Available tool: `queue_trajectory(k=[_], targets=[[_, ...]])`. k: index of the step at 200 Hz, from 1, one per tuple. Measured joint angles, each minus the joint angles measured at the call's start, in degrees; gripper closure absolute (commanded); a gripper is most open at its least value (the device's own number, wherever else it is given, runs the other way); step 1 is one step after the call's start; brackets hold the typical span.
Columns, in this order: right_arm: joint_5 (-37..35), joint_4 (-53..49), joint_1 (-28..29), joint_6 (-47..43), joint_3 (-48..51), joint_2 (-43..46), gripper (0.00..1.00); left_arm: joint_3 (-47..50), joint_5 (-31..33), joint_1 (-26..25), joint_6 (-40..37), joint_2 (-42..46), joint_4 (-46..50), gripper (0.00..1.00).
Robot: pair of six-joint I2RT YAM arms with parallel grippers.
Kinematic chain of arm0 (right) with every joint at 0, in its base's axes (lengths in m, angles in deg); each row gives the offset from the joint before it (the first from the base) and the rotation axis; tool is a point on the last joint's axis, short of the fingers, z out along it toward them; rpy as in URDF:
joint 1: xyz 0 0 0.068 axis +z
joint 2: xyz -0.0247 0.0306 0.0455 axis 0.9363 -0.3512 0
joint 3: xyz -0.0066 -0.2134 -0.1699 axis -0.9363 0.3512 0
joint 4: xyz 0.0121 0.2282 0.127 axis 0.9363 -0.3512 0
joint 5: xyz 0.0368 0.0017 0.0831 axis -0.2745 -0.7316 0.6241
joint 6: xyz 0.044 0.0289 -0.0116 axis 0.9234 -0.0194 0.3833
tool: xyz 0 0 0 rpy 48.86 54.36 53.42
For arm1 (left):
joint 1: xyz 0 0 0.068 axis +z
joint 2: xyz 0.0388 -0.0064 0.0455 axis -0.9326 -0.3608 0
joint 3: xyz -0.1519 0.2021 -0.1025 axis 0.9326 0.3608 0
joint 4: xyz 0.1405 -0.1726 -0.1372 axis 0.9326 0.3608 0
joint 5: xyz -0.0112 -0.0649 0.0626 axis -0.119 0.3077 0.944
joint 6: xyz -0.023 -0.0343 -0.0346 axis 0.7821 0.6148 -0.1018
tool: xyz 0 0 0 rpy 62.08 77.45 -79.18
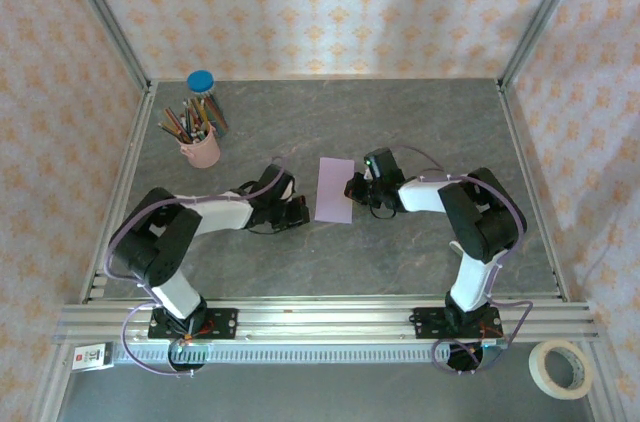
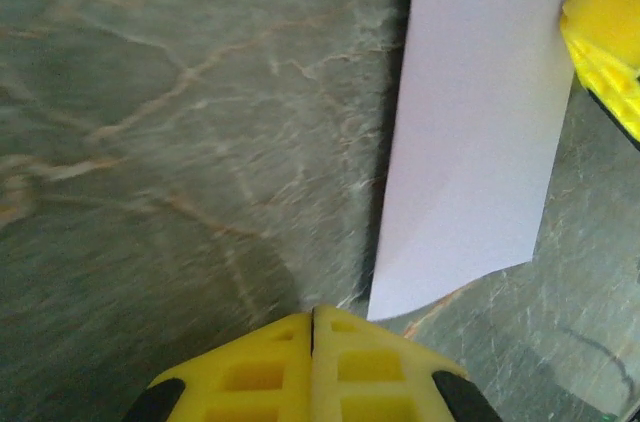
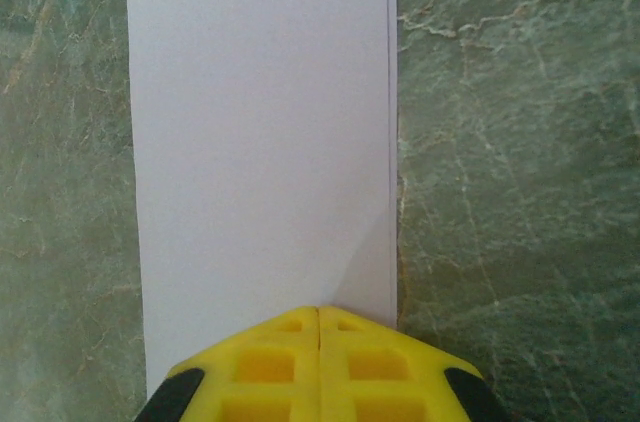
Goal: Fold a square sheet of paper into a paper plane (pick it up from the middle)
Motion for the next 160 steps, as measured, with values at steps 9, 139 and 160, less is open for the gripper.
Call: queue_trajectory(k=[9, 139, 160], targets=[[-0.3, -0.3, 0.4, -0.7, -0.4, 0.1, 0.98, 0.0, 0.3, 1.1, -0.2, 2.2, 1.0, 1.0], [-2.1, -7.5, 6.4, 0.0, -6.5, 2.8, 0.76, -3.6, -0.5, 6.4, 3.0, -0.2, -12.5, 0.65], [-3.7, -7.9, 6.4, 1.1, -6.3, 8.6, 0.67, -5.1, -1.6, 6.4, 3.1, -1.5, -14.7, 0.64]])
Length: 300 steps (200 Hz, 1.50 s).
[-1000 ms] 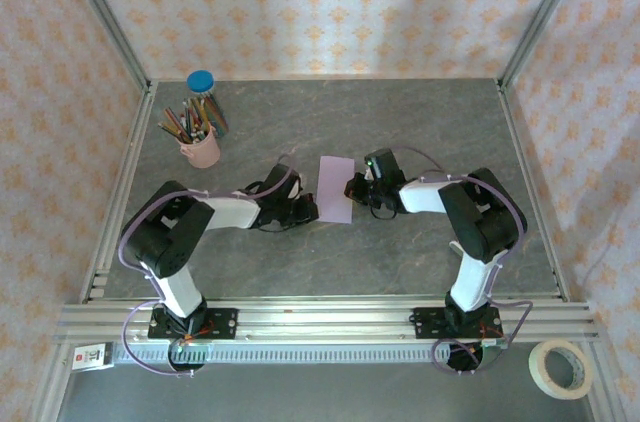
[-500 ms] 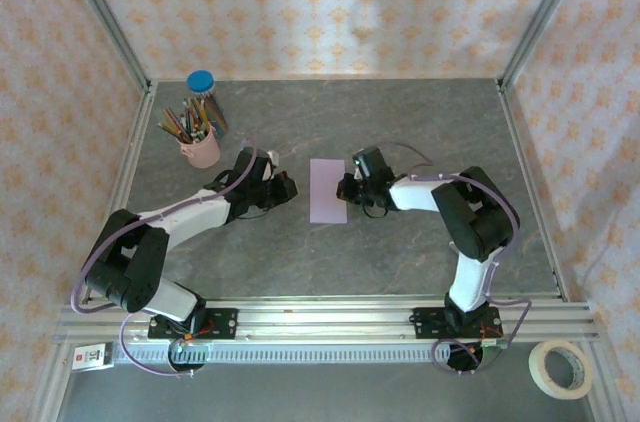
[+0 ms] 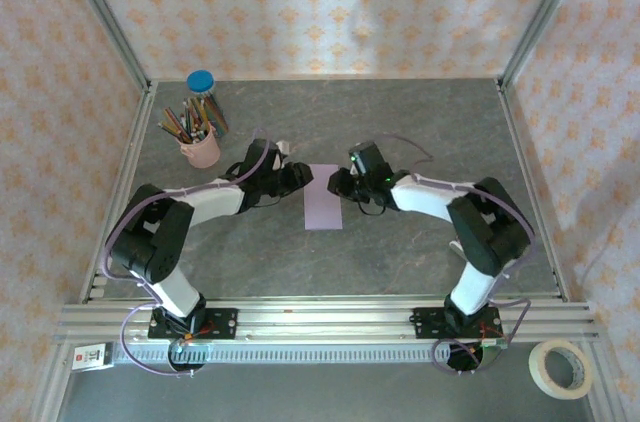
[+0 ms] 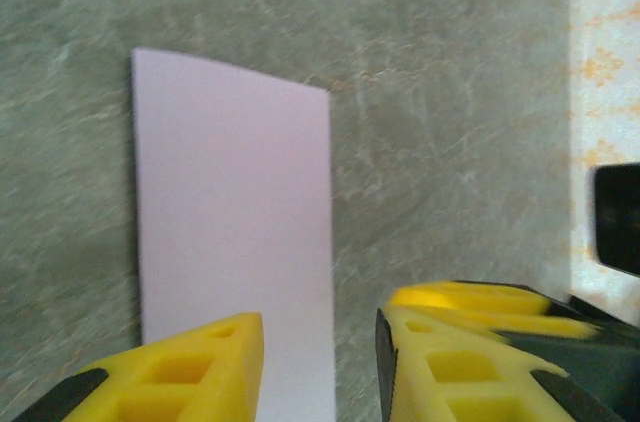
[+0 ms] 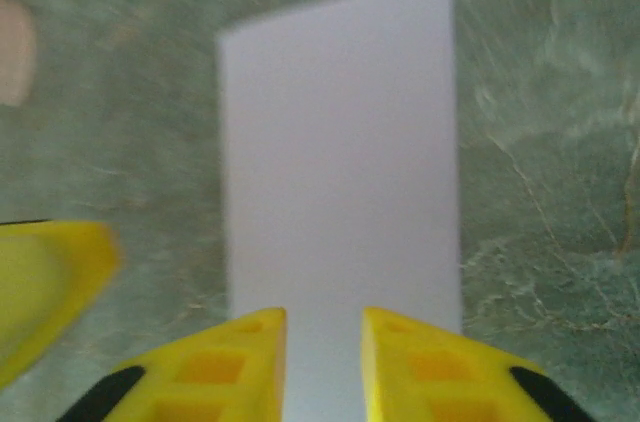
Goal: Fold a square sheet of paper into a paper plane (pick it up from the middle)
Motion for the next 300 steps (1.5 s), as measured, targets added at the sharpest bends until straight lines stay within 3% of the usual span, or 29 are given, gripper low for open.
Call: queue_trajectory(k=[33, 69, 160, 300], targets=[[-2.7, 0.3, -0.4, 2.3, 3.0, 8.5, 0.57, -1.9, -2.1, 0.0, 0.0, -2.3, -1.9, 0.64], [-3.4, 0.0, -0.9, 4.9, 8.2, 10.0, 0.54, -4.4, -2.9, 0.0, -0.8, -5.6, -1.7, 0.64], [2.2, 2.4, -0.9, 10.3, 13.6, 9.4, 0.55, -10.6, -3.1, 0.9, -4.5, -13.3, 4.5, 0.69], [8.6, 4.0, -0.9, 12.0, 13.8, 5.7, 0.59, -11.6, -4.1, 2.1, -4.8, -16.1, 7.0, 0.76]])
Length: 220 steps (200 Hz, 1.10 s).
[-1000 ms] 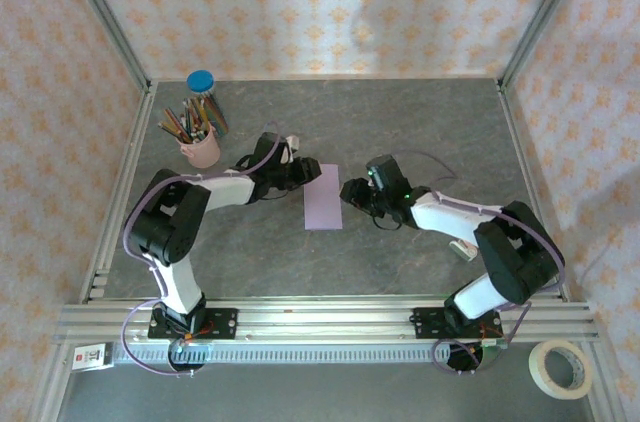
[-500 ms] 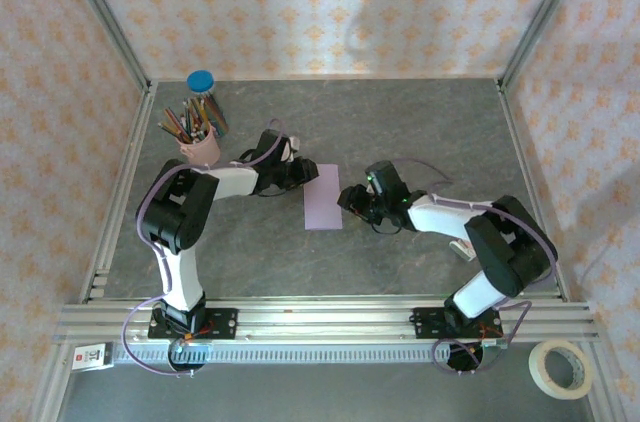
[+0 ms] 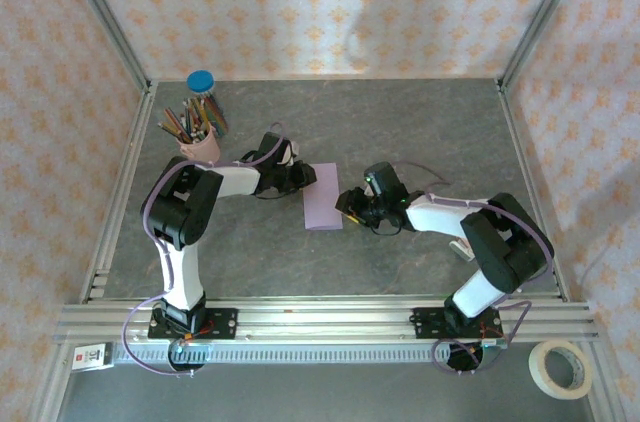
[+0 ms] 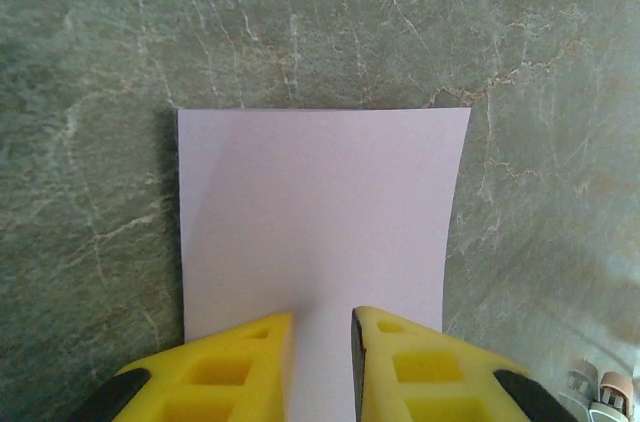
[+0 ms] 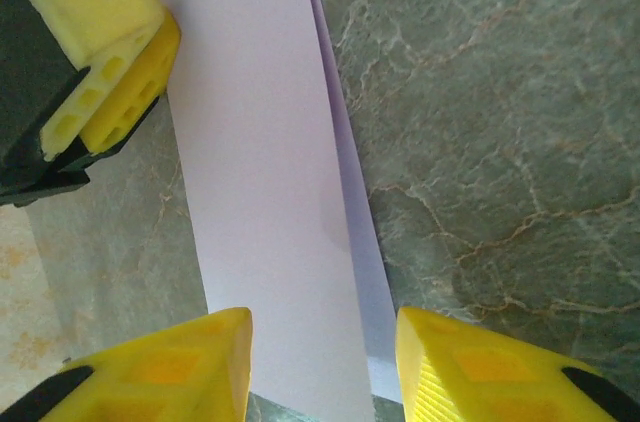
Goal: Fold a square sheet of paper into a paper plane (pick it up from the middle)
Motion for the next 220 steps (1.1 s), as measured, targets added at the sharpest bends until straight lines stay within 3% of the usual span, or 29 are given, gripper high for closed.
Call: queue_trajectory(k=[59, 155, 220], targets=[[3.0, -0.1, 0.0, 0.5, 0.3, -0.1, 0.65, 0.0, 0.0, 0.0, 0.2, 0.0, 0.0, 0.76], [6.5, 0.3, 0.4, 0.6, 0.3, -1.7, 0.66, 0.0, -0.1, 0.0, 0.5, 0.0, 0.0, 0.76], [4.2, -1.4, 0.5, 0.0, 0.3, -1.7, 0.63, 0.0, -0.3, 0.0, 0.5, 0.0, 0.0, 0.76]])
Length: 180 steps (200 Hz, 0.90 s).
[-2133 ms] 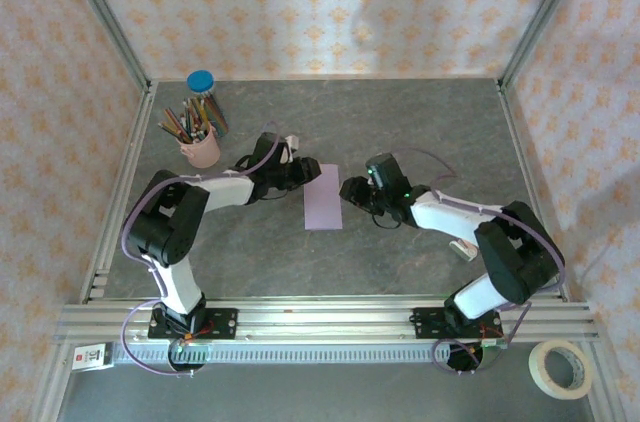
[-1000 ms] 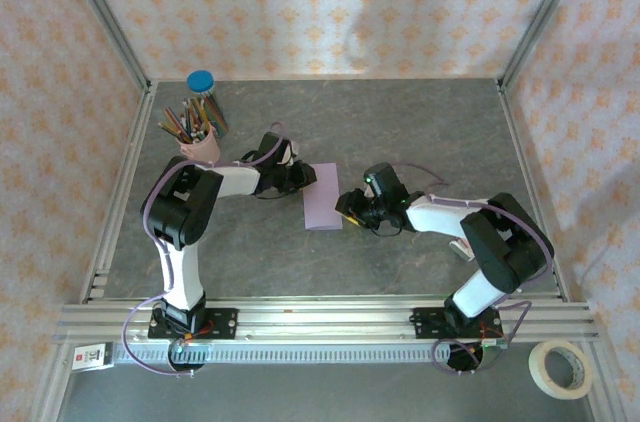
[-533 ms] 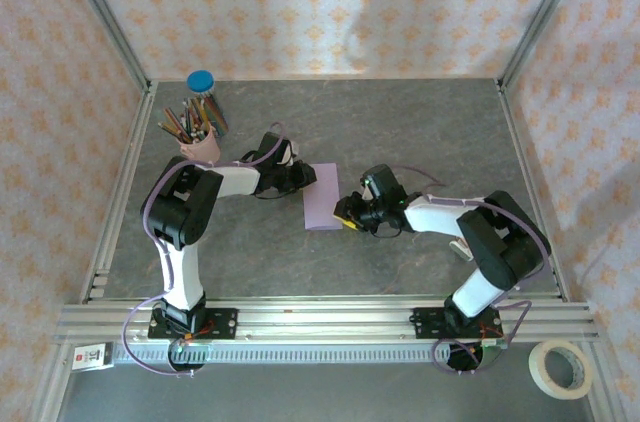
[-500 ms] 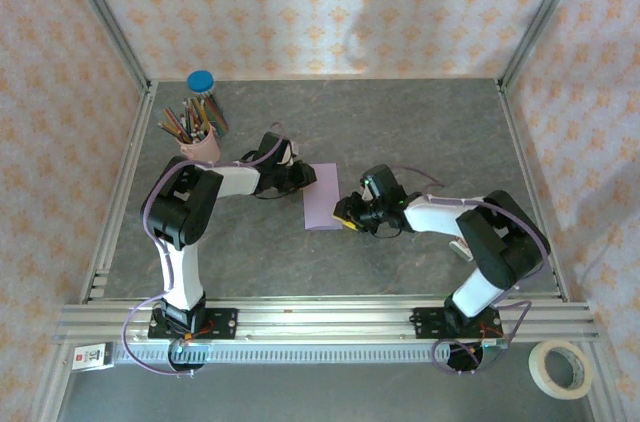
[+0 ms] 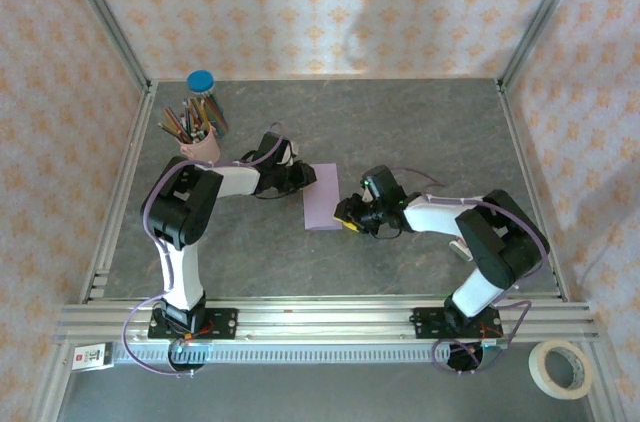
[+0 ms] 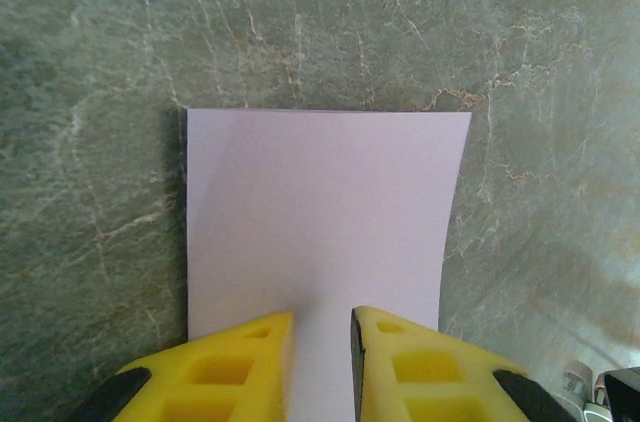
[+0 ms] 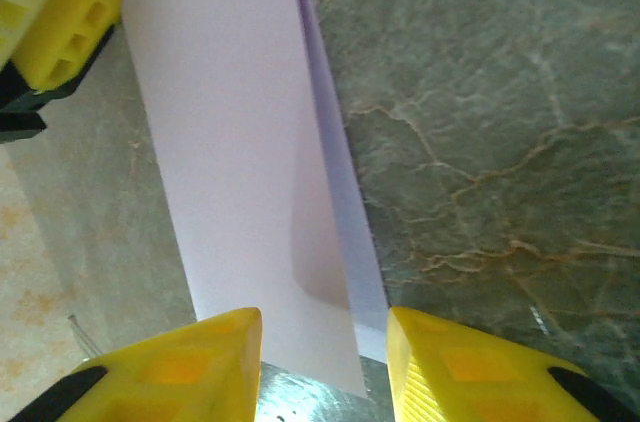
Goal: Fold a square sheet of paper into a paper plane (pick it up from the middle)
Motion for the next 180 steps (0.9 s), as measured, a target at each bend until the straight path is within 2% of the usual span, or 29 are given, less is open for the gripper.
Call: queue_trajectory(k=[52, 140, 180], targets=[[0.8, 0.5, 0.4, -0.4, 0.2, 0.0, 0.72, 0.0, -0.2, 0.2, 0.1, 0.0, 0.0, 0.76], [1.1, 3.6, 0.5, 1.0, 0.7, 0.3, 0.8, 0.0, -0.2, 0.2, 0.1, 0.0, 0.0, 0.76], [1.1, 3.9, 0.5, 1.6, 1.3, 0.5, 0.88, 0.0, -0.9, 0.3, 0.1, 0.0, 0.0, 0.76]])
